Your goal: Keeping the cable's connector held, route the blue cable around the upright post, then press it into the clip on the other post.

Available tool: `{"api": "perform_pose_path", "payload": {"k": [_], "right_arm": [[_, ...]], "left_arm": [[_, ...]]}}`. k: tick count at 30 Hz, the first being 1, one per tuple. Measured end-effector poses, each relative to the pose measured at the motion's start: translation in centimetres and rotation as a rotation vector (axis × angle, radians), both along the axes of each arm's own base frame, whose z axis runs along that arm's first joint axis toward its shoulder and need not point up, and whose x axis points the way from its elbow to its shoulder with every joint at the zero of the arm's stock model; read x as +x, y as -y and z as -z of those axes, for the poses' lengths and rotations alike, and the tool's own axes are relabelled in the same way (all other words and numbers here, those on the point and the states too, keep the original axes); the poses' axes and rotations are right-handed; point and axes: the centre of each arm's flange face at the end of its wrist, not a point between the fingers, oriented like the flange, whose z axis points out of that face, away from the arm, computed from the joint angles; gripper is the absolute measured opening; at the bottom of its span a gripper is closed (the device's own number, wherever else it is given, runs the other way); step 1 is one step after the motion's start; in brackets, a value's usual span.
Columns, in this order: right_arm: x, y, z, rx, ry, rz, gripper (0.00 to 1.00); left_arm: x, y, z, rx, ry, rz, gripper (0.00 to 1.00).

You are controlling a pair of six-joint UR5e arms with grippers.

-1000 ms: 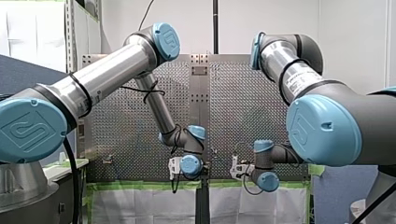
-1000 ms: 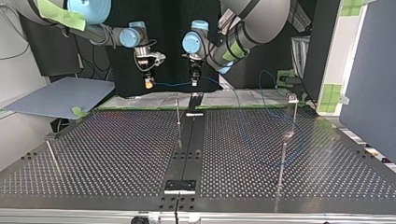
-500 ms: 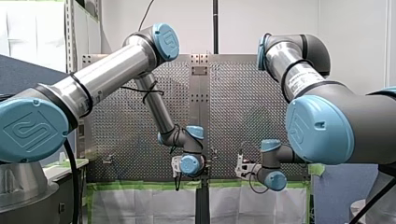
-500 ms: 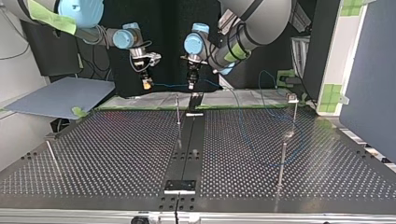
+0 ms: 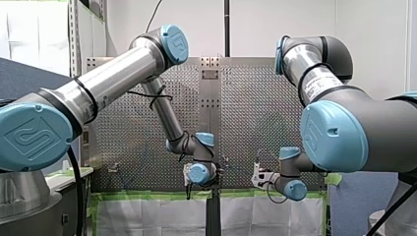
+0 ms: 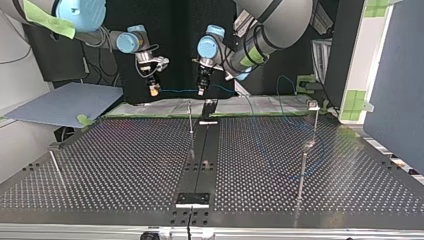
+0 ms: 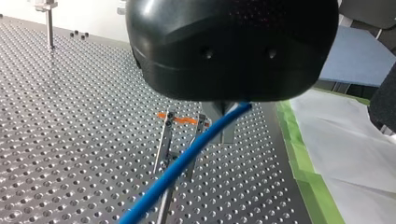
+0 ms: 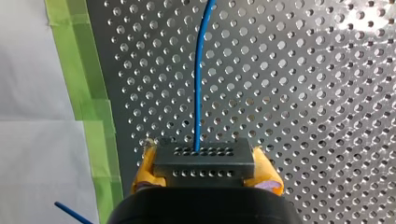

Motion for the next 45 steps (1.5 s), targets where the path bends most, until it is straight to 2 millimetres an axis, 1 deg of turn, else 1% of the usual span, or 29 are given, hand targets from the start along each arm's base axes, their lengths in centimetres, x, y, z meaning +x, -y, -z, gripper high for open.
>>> {"api": "perform_pose_path", "payload": {"k": [10,19,33,45], "right_arm": [[-0.4,0.3,0.0,-0.013,-0.019,0.022,0.00],[0.1,1.4,-0.4,-0.035,-0.039,0.020,0.00],[0.3,3.0,-1.0,-0.053,-0.034,0.023,0.00],[0.3,3.7,-1.4,-0.065,-0.028,0.026,0.00]], "left_arm": [[0.1,-0.4,0.2,0.014,-0.027,0.011,0.00],[0.4,-0.7,0.3,0.020,-0.044,0.020,0.00],[2.6,0.5,-1.2,0.015,-0.050,0.036,0.00],[3.7,-0.3,-1.3,0.018,-0.064,0.038,0.00]]}}
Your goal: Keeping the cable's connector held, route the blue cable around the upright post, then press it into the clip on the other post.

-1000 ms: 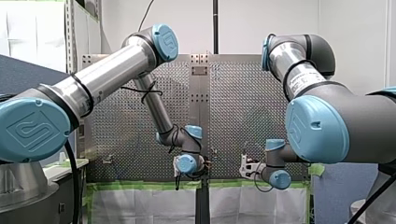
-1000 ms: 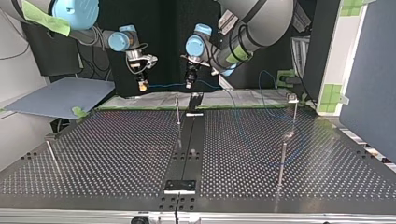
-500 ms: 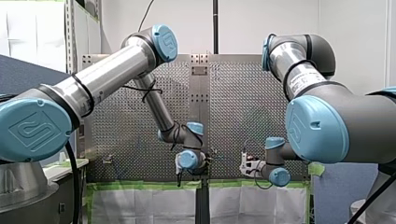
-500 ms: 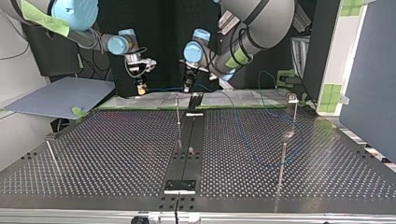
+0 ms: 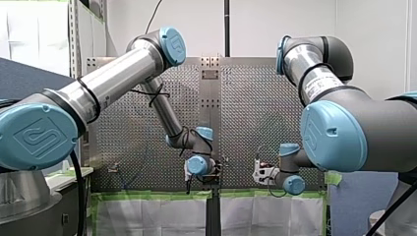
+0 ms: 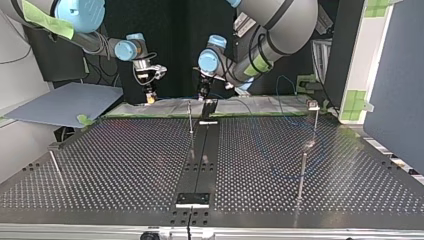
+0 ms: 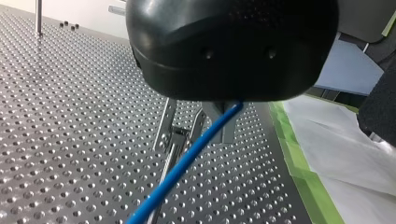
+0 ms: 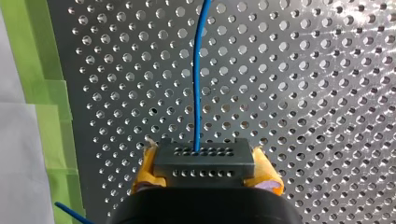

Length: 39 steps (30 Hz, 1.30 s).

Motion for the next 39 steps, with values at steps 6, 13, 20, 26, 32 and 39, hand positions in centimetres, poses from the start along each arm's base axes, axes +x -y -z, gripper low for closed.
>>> {"api": "perform_pose_path", "payload": {"k": [6,13,20,26,32,39], "right_arm": [[0.1,0.4,-0.2,-0.007,0.002,0.000,0.00],[0.1,0.8,-0.3,-0.007,-0.001,0.001,0.00],[0.2,1.1,-0.5,-0.013,0.000,0.002,0.00],[0.2,1.3,-0.6,-0.020,0.006,0.003,0.00],[0.2,1.4,-0.6,-0.024,0.008,0.004,0.00],[0.1,1.4,-0.6,-0.024,0.009,0.005,0.00]], "left_arm": [[0.5,-0.4,0.0,0.001,-0.001,-0.001,0.00],[1.9,-0.6,-0.6,0.025,0.000,-0.002,0.00],[2.4,-1.0,-0.7,0.028,-0.001,-0.010,0.00],[2.7,-1.3,-0.6,0.025,-0.005,-0.009,0.00],[2.8,-1.5,-0.3,0.015,-0.015,-0.007,0.00],[3.0,-1.6,-0.2,-0.012,-0.026,0.000,0.00]]}}
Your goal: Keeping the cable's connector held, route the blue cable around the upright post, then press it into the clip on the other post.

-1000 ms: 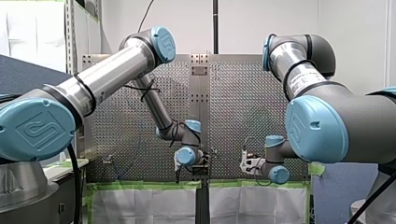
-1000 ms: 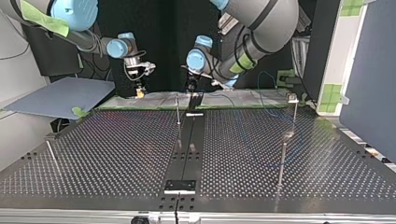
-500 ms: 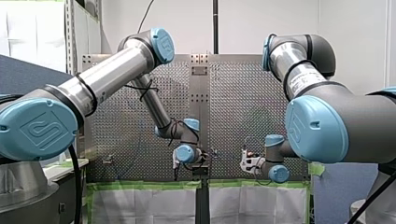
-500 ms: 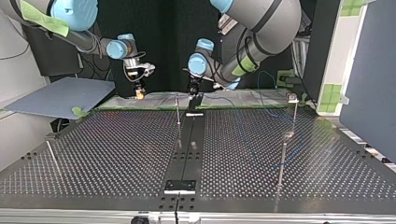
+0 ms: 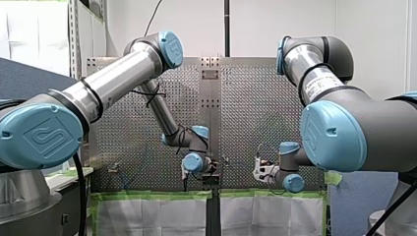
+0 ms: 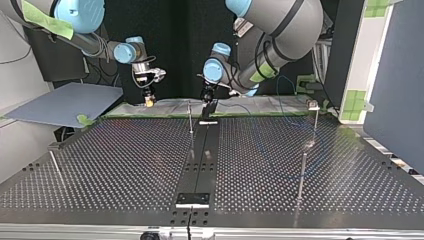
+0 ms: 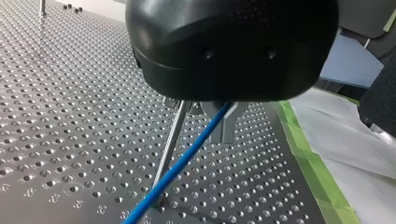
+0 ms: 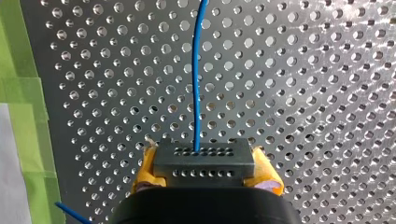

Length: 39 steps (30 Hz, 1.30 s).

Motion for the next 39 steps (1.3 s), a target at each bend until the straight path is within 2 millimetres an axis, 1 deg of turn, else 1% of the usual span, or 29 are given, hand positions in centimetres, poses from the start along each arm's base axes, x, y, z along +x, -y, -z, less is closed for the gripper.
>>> {"api": "perform_pose_path", "payload": {"k": [19,22,26,29,39], "right_arm": [[-0.3,0.0,0.5,0.009,0.000,0.024,0.00],[-0.4,-0.1,1.0,0.016,-0.003,0.027,0.00],[-0.8,-0.2,2.4,0.034,-0.010,0.035,0.00],[-0.8,0.1,2.7,0.039,-0.016,0.037,0.00],[-0.7,0.9,2.5,0.041,-0.028,0.039,0.00]], "left_arm": [[-0.2,0.4,0.0,-0.028,-0.006,0.019,0.00],[-0.2,0.5,-0.1,-0.028,-0.006,0.018,0.00],[-0.2,0.4,-0.1,-0.026,-0.003,0.017,0.00],[-0.1,0.3,-0.1,-0.025,-0.002,0.016,0.00],[0.1,0.4,-0.1,-0.033,0.004,0.028,0.00]]}}
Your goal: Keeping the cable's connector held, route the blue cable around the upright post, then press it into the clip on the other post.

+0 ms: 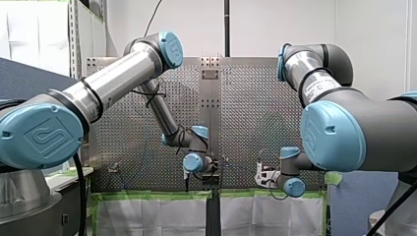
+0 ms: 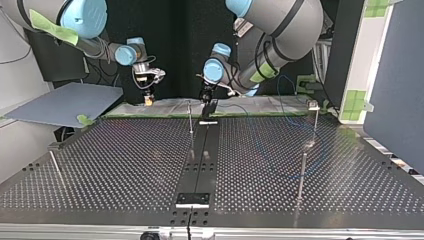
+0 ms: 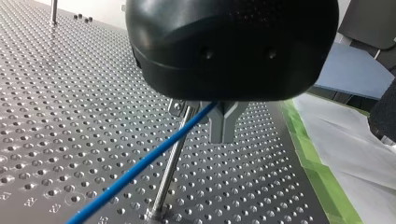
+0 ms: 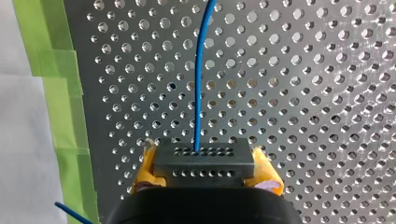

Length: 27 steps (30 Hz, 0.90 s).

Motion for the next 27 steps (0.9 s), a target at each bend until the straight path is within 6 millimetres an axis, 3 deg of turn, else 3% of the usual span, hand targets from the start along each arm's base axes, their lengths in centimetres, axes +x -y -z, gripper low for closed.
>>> {"api": "perform_pose_path", "payload": {"k": [20,27], "right_arm": [[0.4,1.9,-0.7,0.004,-0.025,0.004,0.00],[0.5,2.5,-1.0,0.004,-0.029,0.005,0.00]], "left_arm": [[2.4,1.3,-2.0,-0.092,-0.012,0.044,0.00],[2.8,1.3,-1.1,-0.142,-0.054,0.057,0.00]]}}
